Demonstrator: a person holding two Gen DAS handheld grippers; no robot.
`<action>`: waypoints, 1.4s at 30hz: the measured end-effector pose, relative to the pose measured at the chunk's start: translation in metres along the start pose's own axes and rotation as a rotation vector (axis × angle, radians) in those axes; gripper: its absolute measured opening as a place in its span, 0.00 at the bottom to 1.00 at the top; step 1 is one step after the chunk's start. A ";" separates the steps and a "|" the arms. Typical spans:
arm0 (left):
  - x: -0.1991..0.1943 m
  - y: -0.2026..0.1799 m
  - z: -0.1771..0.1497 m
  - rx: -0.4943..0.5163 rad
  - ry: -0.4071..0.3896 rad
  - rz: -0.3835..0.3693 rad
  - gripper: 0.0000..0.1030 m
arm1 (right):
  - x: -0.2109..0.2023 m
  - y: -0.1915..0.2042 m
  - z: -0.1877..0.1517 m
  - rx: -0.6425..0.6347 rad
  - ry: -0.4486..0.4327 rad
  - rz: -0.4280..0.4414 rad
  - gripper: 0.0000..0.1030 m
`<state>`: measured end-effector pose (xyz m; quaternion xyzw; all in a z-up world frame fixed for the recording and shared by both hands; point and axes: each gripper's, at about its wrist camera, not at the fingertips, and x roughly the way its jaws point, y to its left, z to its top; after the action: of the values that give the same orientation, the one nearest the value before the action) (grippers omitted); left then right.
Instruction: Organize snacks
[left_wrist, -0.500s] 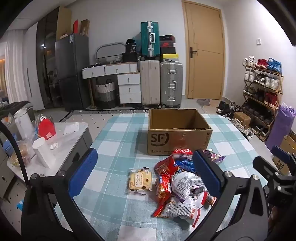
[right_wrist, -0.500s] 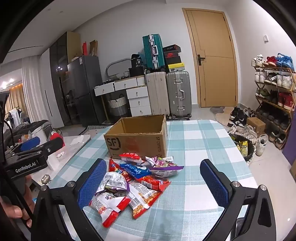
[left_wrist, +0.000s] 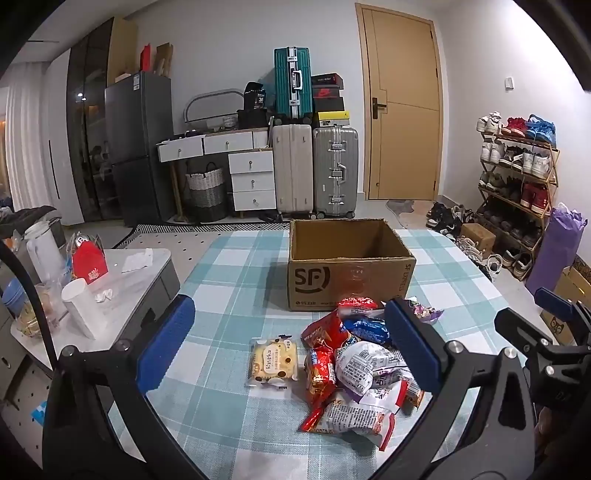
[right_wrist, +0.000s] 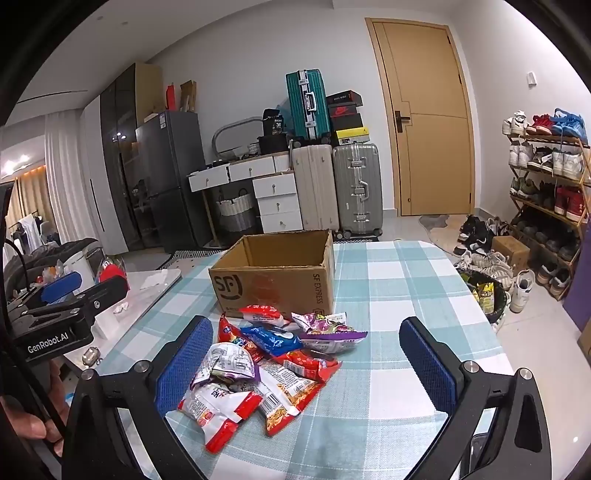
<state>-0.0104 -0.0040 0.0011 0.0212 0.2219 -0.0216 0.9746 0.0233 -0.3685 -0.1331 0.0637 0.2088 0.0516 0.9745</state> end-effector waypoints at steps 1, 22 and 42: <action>-0.001 0.001 0.000 -0.001 0.001 -0.001 0.99 | -0.004 -0.002 -0.002 0.001 -0.006 0.003 1.00; 0.000 -0.001 -0.002 0.004 0.002 -0.004 0.99 | -0.002 -0.004 -0.004 0.005 -0.002 0.000 1.00; 0.000 -0.001 -0.005 0.000 0.004 -0.005 0.99 | -0.001 -0.002 -0.005 -0.005 -0.001 -0.030 1.00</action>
<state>-0.0122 -0.0051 -0.0034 0.0205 0.2239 -0.0240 0.9741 0.0206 -0.3705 -0.1376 0.0584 0.2091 0.0376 0.9754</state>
